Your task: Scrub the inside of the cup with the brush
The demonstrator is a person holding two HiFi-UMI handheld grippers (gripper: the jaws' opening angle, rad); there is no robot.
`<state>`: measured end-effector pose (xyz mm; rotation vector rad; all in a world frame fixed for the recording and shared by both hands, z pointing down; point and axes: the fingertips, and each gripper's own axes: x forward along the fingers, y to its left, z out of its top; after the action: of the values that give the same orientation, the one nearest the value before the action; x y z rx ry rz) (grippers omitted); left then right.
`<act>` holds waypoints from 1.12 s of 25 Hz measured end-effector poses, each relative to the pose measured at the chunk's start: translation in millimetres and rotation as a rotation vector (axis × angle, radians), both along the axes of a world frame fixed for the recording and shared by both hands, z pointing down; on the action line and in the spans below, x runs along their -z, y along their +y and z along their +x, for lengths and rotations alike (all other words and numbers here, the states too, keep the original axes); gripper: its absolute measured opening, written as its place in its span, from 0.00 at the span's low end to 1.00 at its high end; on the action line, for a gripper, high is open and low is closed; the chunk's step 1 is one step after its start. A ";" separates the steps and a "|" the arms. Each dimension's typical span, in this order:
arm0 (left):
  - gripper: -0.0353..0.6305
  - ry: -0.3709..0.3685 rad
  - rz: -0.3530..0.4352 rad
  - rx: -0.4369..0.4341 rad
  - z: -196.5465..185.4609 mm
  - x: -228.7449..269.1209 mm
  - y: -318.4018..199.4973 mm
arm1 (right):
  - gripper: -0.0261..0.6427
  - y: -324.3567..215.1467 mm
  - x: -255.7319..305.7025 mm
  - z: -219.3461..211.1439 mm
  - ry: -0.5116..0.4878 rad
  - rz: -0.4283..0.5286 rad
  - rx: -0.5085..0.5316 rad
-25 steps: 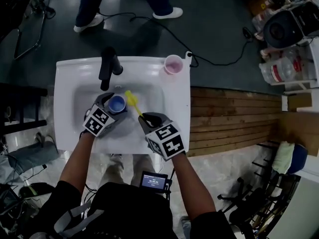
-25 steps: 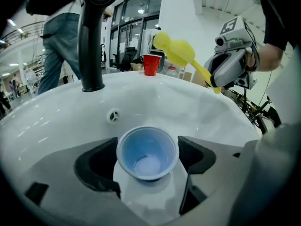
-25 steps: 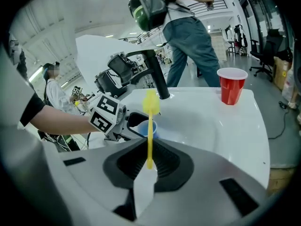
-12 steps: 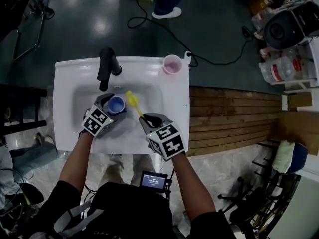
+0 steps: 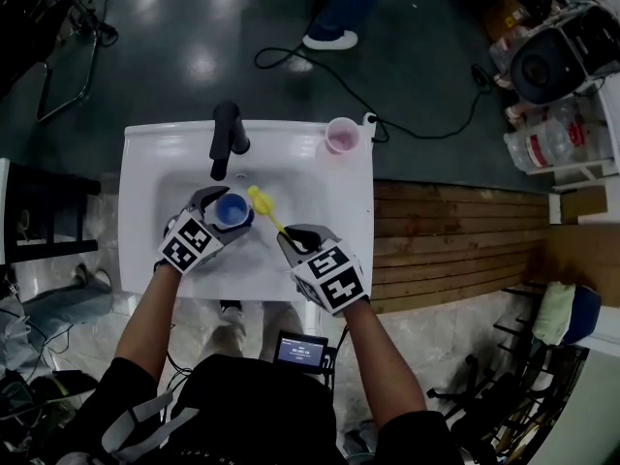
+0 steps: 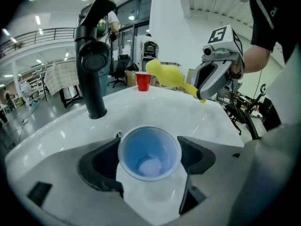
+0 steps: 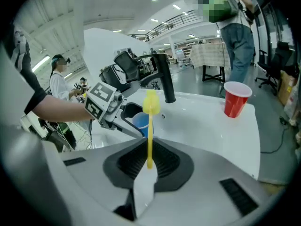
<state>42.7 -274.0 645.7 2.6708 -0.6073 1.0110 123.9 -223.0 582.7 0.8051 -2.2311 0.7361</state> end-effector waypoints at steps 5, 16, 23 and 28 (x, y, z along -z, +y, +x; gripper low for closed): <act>0.62 -0.003 0.060 -0.032 -7.7 35.3 8.6 | 0.10 9.6 18.8 -10.7 0.053 0.043 0.107; 0.62 0.015 0.177 -0.080 -28.2 108.2 44.8 | 0.10 34.8 61.4 -57.4 0.168 0.121 0.324; 0.62 0.033 0.212 -0.084 -47.6 125.7 53.1 | 0.10 41.2 68.3 -74.8 0.217 0.133 0.364; 0.62 0.029 0.221 -0.105 -56.5 128.8 56.3 | 0.10 41.9 65.3 -83.8 0.234 0.119 0.373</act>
<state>-13.7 -217.7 516.9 2.9323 -0.6105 0.9814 40.2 -181.1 517.4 0.4788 -2.1388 0.3165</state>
